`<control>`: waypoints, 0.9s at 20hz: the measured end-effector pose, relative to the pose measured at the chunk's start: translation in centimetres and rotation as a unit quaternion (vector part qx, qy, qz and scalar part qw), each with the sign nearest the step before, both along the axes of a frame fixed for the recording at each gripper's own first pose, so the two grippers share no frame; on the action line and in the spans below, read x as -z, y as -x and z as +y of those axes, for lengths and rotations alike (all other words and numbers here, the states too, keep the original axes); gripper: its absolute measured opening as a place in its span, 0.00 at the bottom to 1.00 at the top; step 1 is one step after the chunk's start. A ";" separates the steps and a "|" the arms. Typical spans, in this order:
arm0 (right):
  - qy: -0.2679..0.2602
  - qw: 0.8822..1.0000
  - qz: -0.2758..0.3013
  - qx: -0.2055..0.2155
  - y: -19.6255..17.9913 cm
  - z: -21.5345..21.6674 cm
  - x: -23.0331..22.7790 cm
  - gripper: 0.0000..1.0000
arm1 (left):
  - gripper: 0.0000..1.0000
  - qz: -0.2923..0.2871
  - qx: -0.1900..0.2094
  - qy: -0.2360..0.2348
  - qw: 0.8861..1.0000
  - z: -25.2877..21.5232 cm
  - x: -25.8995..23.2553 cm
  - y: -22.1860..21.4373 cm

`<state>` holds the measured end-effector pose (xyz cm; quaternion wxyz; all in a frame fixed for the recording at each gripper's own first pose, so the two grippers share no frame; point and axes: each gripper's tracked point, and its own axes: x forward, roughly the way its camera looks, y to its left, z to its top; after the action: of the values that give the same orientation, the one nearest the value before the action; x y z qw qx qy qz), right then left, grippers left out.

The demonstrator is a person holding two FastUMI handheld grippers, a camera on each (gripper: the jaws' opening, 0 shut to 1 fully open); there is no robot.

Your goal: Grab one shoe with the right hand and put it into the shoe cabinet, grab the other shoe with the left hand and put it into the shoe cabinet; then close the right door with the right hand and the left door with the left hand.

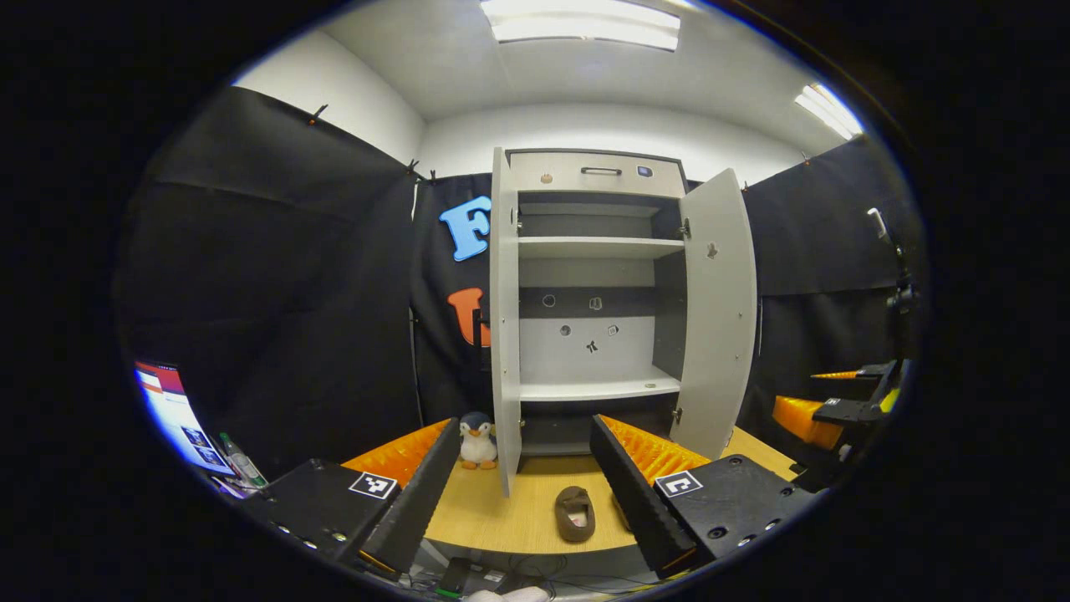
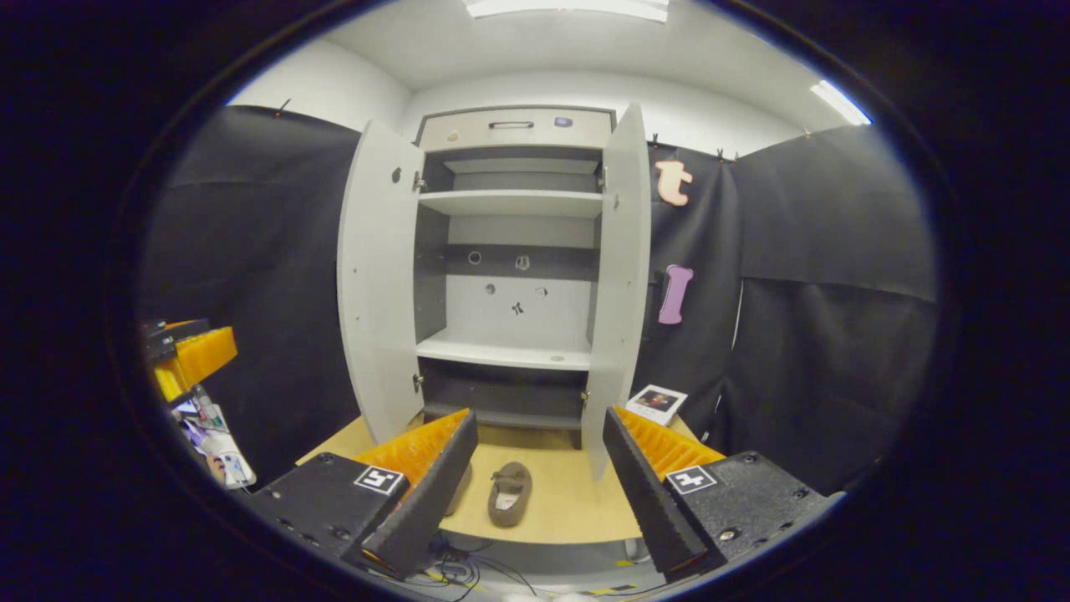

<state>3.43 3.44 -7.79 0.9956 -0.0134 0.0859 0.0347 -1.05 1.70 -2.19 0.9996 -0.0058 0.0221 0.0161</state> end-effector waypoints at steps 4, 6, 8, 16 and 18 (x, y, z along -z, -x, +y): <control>0.012 0.997 0.079 -0.021 -3.0 2.0 7.5 0.99 | 0.96 0.012 -0.012 0.000 1.000 0.9 1.0 0.3; 0.006 0.993 0.112 -0.033 -4.6 3.5 11.2 0.99 | 0.96 0.016 -0.020 -0.008 1.000 1.3 1.5 0.3; 0.001 0.989 0.142 -0.040 -6.2 4.6 14.9 0.99 | 0.96 0.016 -0.024 -0.016 0.999 1.3 1.6 0.3; -0.019 0.971 0.236 -0.046 -13.1 7.2 27.0 0.96 | 0.96 0.030 -0.048 -0.032 0.998 1.2 2.9 -0.6; -0.015 0.969 0.245 -0.041 -15.3 7.3 28.9 0.96 | 0.96 0.029 -0.052 -0.037 0.998 1.2 3.0 -1.1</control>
<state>18.77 10.74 -36.67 0.9420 0.0073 0.3260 0.0790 0.02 2.92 -5.16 0.9959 0.0310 0.0499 0.0691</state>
